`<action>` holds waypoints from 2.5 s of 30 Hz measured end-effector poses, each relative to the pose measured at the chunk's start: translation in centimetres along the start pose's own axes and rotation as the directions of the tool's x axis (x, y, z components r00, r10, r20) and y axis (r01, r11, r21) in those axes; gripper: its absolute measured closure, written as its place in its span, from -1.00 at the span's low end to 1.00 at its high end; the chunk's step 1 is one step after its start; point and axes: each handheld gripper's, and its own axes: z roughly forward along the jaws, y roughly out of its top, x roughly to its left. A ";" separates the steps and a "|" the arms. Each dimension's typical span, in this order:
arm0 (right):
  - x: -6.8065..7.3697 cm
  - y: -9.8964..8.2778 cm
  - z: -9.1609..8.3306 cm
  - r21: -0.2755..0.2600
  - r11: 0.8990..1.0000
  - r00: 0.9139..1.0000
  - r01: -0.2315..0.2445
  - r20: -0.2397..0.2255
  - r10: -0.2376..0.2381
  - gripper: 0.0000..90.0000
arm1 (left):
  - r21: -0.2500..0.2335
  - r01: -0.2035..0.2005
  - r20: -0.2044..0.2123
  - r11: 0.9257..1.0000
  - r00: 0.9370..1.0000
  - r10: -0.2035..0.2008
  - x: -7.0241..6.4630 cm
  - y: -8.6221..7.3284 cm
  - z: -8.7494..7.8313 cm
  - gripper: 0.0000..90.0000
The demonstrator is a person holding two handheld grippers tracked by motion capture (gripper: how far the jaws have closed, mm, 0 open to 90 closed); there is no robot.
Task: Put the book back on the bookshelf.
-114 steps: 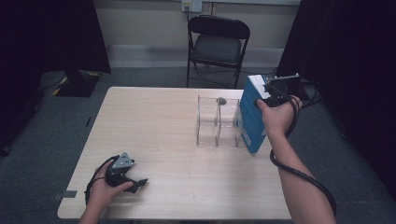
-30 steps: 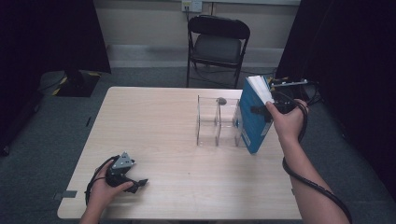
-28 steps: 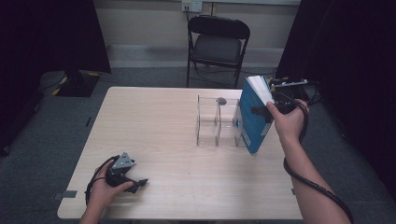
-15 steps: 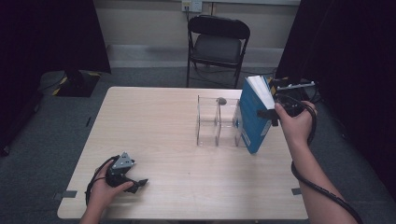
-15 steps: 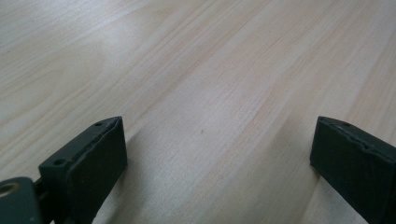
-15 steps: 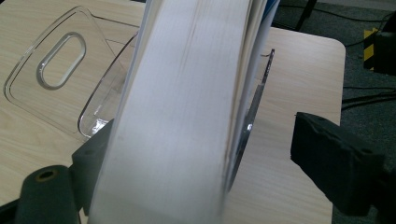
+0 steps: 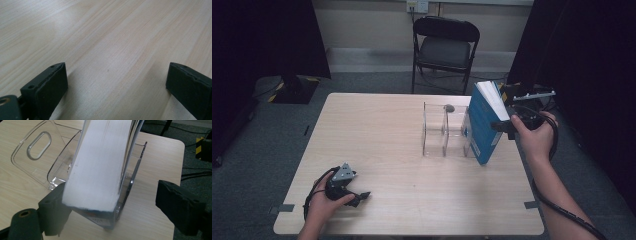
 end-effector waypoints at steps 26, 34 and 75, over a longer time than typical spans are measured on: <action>0.9 -3.0 -0.3 -0.003 1.000 0.998 0.030 -0.053 -0.030 -0.65 | 0.006 -0.016 -0.010 1.000 1.000 0.016 0.0 0.0 -0.1 -0.92; 1.2 -3.7 -0.4 -0.003 0.999 0.997 0.038 -0.069 -0.038 -0.66 | 0.006 -0.015 -0.013 1.000 1.000 0.015 0.0 0.0 -0.1 -0.92; 2.8 -7.7 1.2 0.021 0.999 0.989 0.034 -0.142 -0.031 -0.64 | 0.005 -0.010 -0.015 1.000 1.000 0.010 -0.1 0.0 -0.1 -0.92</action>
